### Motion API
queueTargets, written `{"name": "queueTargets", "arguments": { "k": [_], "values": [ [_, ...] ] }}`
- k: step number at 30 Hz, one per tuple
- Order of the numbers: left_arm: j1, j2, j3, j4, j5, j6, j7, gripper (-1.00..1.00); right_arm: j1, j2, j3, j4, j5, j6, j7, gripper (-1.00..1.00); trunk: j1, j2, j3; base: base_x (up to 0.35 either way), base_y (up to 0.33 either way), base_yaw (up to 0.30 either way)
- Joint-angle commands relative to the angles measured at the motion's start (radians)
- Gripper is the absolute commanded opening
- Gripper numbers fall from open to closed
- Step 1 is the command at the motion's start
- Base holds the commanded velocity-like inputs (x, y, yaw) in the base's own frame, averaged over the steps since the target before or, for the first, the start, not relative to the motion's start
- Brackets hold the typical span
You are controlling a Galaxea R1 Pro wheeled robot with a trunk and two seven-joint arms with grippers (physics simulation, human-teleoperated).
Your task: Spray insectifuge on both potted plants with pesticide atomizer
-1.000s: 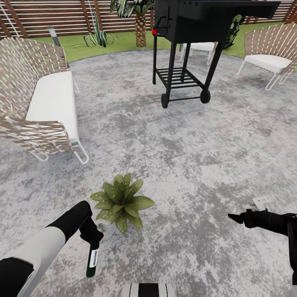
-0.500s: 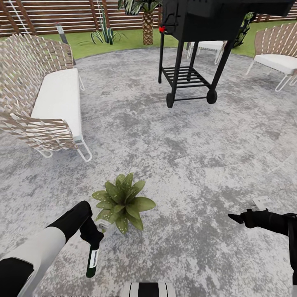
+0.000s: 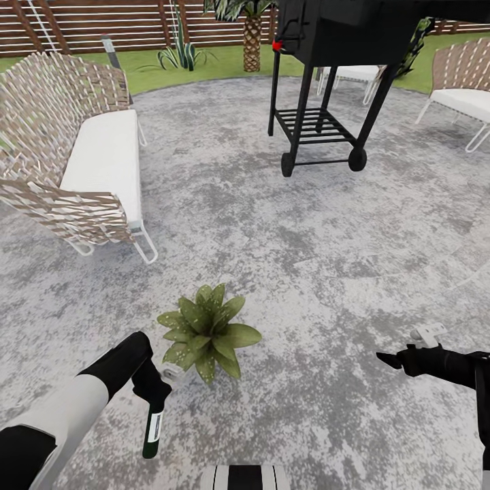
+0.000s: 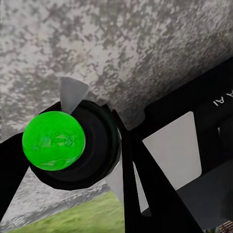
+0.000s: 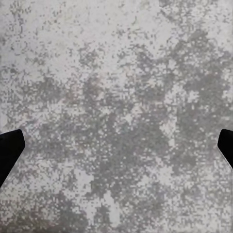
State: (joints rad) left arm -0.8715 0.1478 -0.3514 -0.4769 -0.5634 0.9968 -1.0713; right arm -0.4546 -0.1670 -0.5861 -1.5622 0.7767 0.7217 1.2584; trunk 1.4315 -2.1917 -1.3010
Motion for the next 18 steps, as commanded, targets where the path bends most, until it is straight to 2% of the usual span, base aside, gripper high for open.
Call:
{"name": "queueTargets", "arguments": {
  "k": [1, 6, 11, 15, 18],
  "values": [
    [0.0, 0.001, -0.002, -0.002, -0.009, 0.005, -0.01, -1.0, -0.001, 0.0, -0.001, -0.001, 0.007, 0.008, 0.009, 1.0, 0.0, 0.0, -0.001, 0.0, -0.016, 0.001],
    [0.0, 0.001, 0.0, -0.002, -0.009, 0.005, -0.01, -1.0, -0.001, 0.0, -0.004, -0.002, 0.006, 0.007, 0.01, 1.0, 0.0, 0.0, -0.001, 0.0, -0.187, 0.038],
    [0.0, 0.001, -0.001, -0.002, -0.009, 0.005, -0.01, -1.0, -0.001, 0.001, -0.008, -0.002, 0.005, 0.007, 0.008, 1.0, 0.0, 0.0, -0.001, 0.0, -0.271, 0.204],
    [-0.001, 0.001, -0.001, -0.003, -0.009, 0.005, -0.01, -1.0, -0.001, 0.001, -0.058, -0.005, -0.001, 0.006, 0.01, 1.0, 0.0, 0.0, 0.002, 0.0, -0.228, 0.176],
    [0.0, 0.001, -0.001, -0.002, -0.009, 0.005, -0.01, -1.0, -0.001, 0.001, -0.074, -0.006, -0.003, 0.005, 0.01, 1.0, 0.0, 0.0, 0.005, 0.0, -0.191, 0.161]
  ]
}}
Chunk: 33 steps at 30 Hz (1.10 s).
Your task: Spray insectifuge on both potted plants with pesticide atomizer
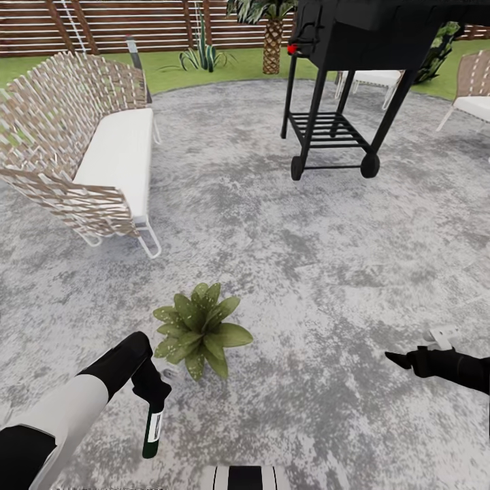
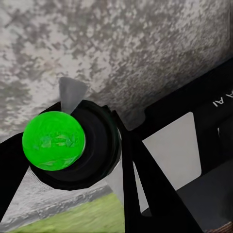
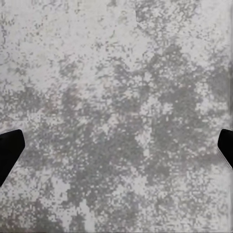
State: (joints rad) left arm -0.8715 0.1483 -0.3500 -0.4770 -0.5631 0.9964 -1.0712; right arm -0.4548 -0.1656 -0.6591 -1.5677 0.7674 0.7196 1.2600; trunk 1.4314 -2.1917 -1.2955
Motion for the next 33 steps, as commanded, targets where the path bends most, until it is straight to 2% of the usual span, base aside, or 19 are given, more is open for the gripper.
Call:
{"name": "queueTargets", "arguments": {
  "k": [1, 9, 15, 27, 33],
  "values": [
    [0.0, 0.0, -0.003, -0.002, -0.009, 0.005, -0.01, -1.0, -0.001, 0.0, -0.002, -0.001, 0.006, 0.008, 0.009, 1.0, 0.0, 0.0, 0.0, 0.0, -0.175, 0.159],
    [0.0, 0.0, -0.001, -0.002, -0.009, 0.007, -0.01, -1.0, -0.001, 0.001, -0.003, -0.002, 0.006, 0.008, 0.01, 1.0, 0.0, 0.0, 0.01, 0.062, -0.164, 0.163],
    [0.0, 0.0, -0.002, -0.002, -0.009, 0.006, -0.01, -1.0, -0.001, 0.0, -0.003, -0.001, 0.008, 0.007, 0.01, 1.0, 0.0, 0.0, 0.011, 0.128, -0.169, 0.044],
    [0.0, 0.0, -0.003, -0.002, -0.009, 0.005, -0.01, -1.0, -0.001, 0.0, -0.002, -0.003, 0.012, 0.009, 0.013, 1.0, 0.0, 0.0, 0.012, 0.013, -0.019, 0.002],
    [0.0, 0.0, -0.001, -0.002, -0.009, 0.006, -0.01, -1.0, -0.001, 0.0, -0.002, -0.002, 0.013, 0.008, 0.013, 1.0, 0.0, 0.0, 0.012, 0.0, -0.007, 0.175]
  ]
}}
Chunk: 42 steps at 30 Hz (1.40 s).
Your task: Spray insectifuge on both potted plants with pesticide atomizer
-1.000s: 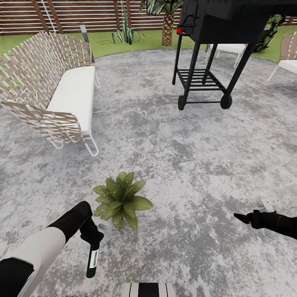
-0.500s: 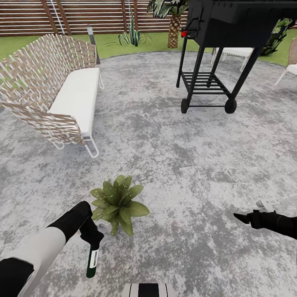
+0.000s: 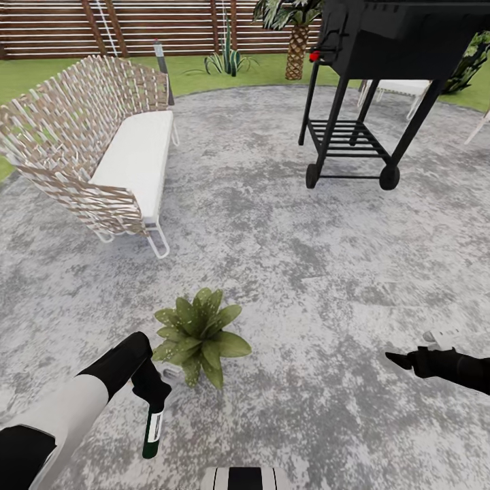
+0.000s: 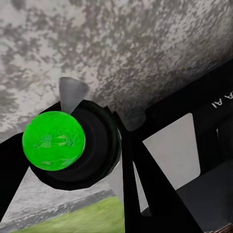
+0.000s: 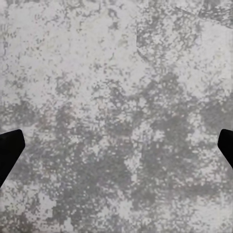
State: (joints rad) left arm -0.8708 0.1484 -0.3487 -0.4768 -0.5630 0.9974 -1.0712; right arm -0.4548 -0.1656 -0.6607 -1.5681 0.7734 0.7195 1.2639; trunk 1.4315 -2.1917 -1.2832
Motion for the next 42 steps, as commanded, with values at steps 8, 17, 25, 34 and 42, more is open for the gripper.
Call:
{"name": "queueTargets", "arguments": {
  "k": [8, 17, 25, 34, 42],
  "values": [
    [-0.001, 0.001, 0.0, -0.002, -0.009, 0.006, -0.01, -1.0, -0.001, 0.0, 0.0, -0.001, 0.008, 0.008, 0.008, 1.0, 0.0, 0.0, -0.001, 0.0, -0.225, 0.229],
    [-0.001, 0.0, -0.001, -0.002, -0.009, 0.006, -0.01, -1.0, -0.001, 0.0, 0.001, 0.0, 0.009, 0.008, 0.009, 1.0, 0.0, 0.0, -0.002, 0.0, -0.112, 0.053],
    [-0.002, 0.0, -0.001, -0.002, -0.009, 0.006, -0.01, -1.0, -0.001, 0.0, 0.001, 0.0, 0.009, 0.007, 0.008, 1.0, 0.0, 0.0, -0.009, 0.0, -0.006, 0.146],
    [-0.001, 0.0, 0.001, -0.002, -0.009, 0.006, -0.01, -1.0, -0.001, 0.0, -0.003, -0.002, 0.006, 0.006, 0.007, 1.0, 0.0, 0.0, -0.006, 0.0, -0.018, 0.19],
    [-0.002, 0.0, 0.031, -0.002, -0.009, 0.006, -0.01, -1.0, -0.001, 0.0, -0.004, -0.001, 0.006, 0.006, 0.006, 1.0, 0.0, 0.0, 0.002, 0.0, -0.285, 0.19]
  ]
}}
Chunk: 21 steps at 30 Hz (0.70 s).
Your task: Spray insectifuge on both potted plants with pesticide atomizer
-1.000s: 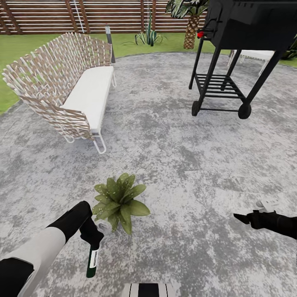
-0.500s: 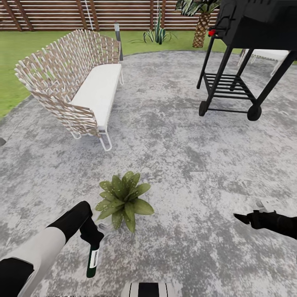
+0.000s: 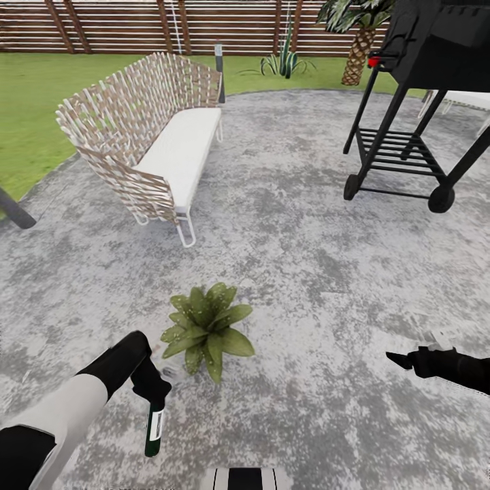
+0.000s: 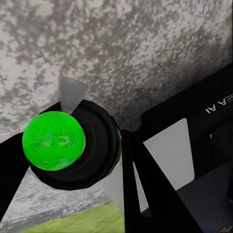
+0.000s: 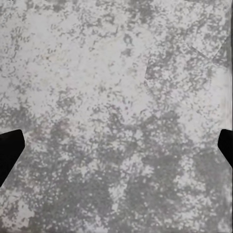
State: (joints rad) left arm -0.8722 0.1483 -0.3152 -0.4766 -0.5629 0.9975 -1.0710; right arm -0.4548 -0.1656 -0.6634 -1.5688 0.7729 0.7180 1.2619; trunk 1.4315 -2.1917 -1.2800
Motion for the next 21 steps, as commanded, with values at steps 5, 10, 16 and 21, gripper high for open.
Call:
{"name": "queueTargets", "arguments": {
  "k": [5, 10, 16, 21],
  "values": [
    [-0.001, 0.001, -0.001, -0.002, -0.009, 0.006, -0.01, -1.0, -0.001, 0.0, 0.0, -0.001, 0.006, 0.008, 0.008, 1.0, 0.0, 0.0, 0.005, 0.004, -0.346, 0.19],
    [-0.001, 0.001, -0.001, -0.002, -0.009, 0.006, -0.01, -1.0, -0.001, 0.0, 0.001, -0.001, 0.006, 0.008, 0.008, 1.0, 0.0, 0.0, 0.01, 0.092, -0.309, 0.19],
    [-0.001, 0.0, -0.001, -0.002, -0.009, 0.005, -0.011, -1.0, -0.001, 0.0, 0.001, -0.001, 0.008, 0.008, 0.008, 1.0, 0.0, 0.0, 0.017, 0.178, -0.251, 0.19],
    [0.0, 0.001, -0.002, -0.002, -0.009, 0.004, -0.011, -1.0, -0.001, 0.0, 0.001, -0.001, 0.009, 0.008, 0.009, 1.0, 0.0, 0.0, 0.02, 0.127, -0.164, 0.112]
  ]
}}
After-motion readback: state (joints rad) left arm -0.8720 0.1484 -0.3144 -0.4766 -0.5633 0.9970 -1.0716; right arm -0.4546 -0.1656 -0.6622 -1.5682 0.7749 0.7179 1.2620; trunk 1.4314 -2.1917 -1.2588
